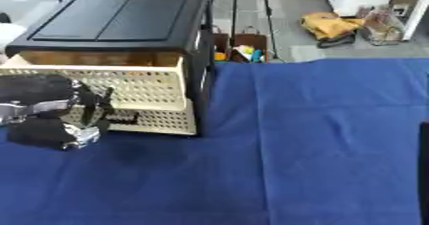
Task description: Pick up objects from table and place into drawer.
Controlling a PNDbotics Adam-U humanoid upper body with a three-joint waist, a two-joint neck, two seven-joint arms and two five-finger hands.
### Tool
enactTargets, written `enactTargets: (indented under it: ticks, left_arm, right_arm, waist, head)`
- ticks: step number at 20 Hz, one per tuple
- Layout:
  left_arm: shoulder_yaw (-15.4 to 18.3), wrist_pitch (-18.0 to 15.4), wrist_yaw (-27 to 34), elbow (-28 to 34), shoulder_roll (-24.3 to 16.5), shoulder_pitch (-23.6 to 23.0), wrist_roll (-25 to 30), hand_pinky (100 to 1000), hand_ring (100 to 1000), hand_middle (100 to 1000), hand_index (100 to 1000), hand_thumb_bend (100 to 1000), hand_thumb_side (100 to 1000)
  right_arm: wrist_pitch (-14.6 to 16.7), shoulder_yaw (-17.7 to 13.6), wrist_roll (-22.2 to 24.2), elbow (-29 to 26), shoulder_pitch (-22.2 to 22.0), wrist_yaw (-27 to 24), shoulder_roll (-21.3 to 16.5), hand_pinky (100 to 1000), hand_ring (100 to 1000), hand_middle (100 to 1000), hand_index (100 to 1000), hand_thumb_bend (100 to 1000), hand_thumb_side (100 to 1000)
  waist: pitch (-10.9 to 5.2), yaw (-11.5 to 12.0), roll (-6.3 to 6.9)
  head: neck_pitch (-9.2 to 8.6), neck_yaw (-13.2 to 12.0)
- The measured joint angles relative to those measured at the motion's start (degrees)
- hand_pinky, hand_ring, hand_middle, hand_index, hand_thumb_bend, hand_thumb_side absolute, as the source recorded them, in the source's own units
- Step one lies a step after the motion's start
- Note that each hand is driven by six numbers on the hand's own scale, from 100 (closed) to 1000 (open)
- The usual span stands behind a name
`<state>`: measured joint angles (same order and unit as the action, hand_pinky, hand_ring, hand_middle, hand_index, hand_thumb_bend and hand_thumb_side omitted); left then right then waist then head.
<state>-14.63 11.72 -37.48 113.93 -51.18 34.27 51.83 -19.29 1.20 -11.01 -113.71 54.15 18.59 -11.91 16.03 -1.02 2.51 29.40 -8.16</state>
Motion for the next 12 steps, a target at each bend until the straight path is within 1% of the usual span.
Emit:
enactTargets:
  ticks: [3, 12]
  left_arm:
    - [0.0, 1.0, -0.4, 0.0, 0.3, 0.4, -0.1, 100, 170, 580, 924, 100, 1000]
    - [0.0, 3.1, -2.3, 0.0, 0.9, 1.2, -0.4, 100, 174, 590, 933, 100, 1000]
  right_arm:
    - [0.0, -0.1, -0.1, 0.0, 0.1, 0.0, 0.0, 674, 814, 393, 673, 261, 1000]
    - [0.0, -0.2, -0.2, 0.0, 0.2, 0.0, 0.0, 676, 811, 392, 673, 265, 1000]
  waist:
    - [0.17, -0.1, -0.04]
    - [0.34, -0.4, -0.04]
  head:
    - [-0.27, -0.2]
    - [-0.32, -0.4]
